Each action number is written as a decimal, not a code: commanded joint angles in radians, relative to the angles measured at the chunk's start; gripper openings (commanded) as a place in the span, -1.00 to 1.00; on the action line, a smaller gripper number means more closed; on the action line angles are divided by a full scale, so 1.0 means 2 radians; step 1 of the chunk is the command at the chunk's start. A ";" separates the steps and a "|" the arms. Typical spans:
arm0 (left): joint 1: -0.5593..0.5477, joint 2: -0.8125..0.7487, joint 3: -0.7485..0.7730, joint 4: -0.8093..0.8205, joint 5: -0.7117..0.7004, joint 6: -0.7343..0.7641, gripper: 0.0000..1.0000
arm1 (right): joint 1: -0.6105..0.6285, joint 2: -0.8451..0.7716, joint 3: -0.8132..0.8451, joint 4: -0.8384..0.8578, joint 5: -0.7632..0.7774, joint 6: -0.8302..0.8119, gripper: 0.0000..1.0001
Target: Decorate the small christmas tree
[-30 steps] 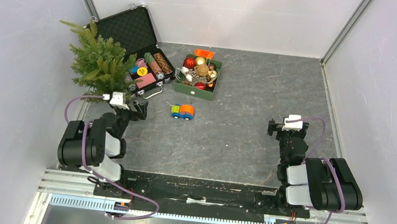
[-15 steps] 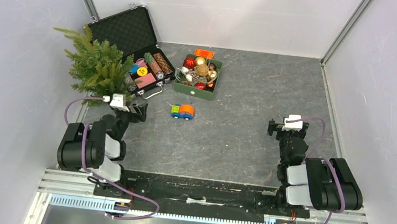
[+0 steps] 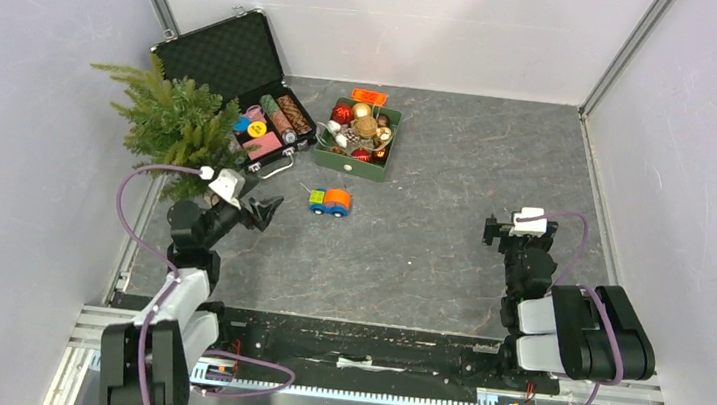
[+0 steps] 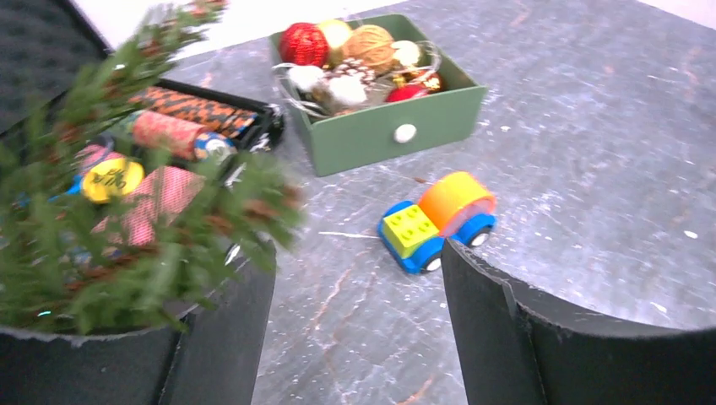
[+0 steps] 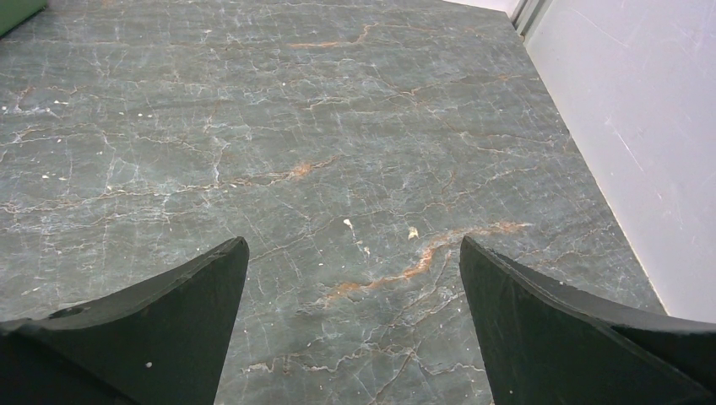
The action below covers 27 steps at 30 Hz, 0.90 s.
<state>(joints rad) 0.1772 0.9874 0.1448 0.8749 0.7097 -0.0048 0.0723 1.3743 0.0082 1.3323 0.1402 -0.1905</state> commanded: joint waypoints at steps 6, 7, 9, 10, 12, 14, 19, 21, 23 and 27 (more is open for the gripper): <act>-0.002 -0.044 0.208 -0.555 0.149 0.134 0.35 | 0.001 -0.080 -0.016 -0.085 -0.016 -0.005 0.96; -0.002 -0.052 0.220 -0.607 0.156 0.168 0.35 | 0.001 -0.099 0.010 -0.141 -0.010 0.005 0.96; -0.002 -0.069 0.235 -0.677 0.158 0.212 0.37 | 0.001 -0.124 0.048 -0.214 -0.014 0.031 0.96; -0.002 -0.073 0.245 -0.708 0.159 0.238 0.38 | 0.001 -0.131 0.065 -0.236 -0.033 0.041 0.96; -0.002 -0.074 0.265 -0.780 0.160 0.277 0.39 | 0.002 -0.144 0.101 -0.288 -0.076 0.071 0.96; -0.002 -0.077 0.283 -0.838 0.168 0.332 0.40 | 0.006 -0.155 0.134 -0.332 -0.109 0.101 0.96; -0.003 -0.086 0.306 -0.873 0.170 0.354 0.44 | 0.030 -0.173 0.176 -0.370 -0.137 0.142 0.96; -0.003 -0.084 0.312 -0.872 0.175 0.349 0.44 | 0.041 -0.176 0.185 -0.377 -0.143 0.150 0.96; -0.008 -0.088 0.317 -0.881 0.181 0.356 0.46 | 0.051 -0.178 0.192 -0.380 -0.148 0.155 0.96; -0.013 -0.091 0.331 -0.891 0.186 0.362 0.48 | 0.073 -0.171 0.202 -0.381 -0.150 0.159 0.96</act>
<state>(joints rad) 0.1604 0.8223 0.7475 -0.8524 1.0321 0.6579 0.1844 1.0328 0.3592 0.5968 -0.1276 0.0891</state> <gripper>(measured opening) 0.736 0.982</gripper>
